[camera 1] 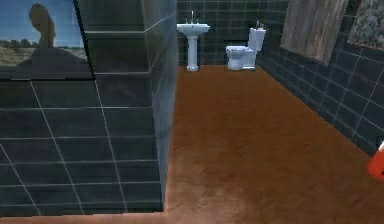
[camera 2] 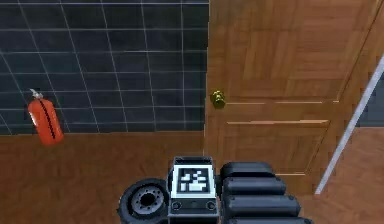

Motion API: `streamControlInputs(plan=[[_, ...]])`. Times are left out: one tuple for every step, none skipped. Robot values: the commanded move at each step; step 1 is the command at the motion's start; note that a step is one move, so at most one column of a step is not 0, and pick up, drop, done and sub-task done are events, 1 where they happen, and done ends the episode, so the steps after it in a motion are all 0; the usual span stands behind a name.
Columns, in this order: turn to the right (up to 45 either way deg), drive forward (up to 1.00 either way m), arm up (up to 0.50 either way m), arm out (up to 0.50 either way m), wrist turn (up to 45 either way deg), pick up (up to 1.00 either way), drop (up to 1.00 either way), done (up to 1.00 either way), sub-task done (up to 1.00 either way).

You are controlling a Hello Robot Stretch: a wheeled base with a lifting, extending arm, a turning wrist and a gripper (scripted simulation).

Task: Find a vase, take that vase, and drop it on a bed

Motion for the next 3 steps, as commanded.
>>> streamControlInputs(plan=[[-45.0, 0.00, 0.00, 0.00, 0.0, 0.00, 0.00, 0.00, 0.00], [-21.0, 0.00, 0.00, 0.00, 0.0, 0.00, 0.00, 0.00, 0.00], [0.0, 0.50, 0.00, 0.00, 0.0, 0.00, 0.00, 0.00, 0.00]])
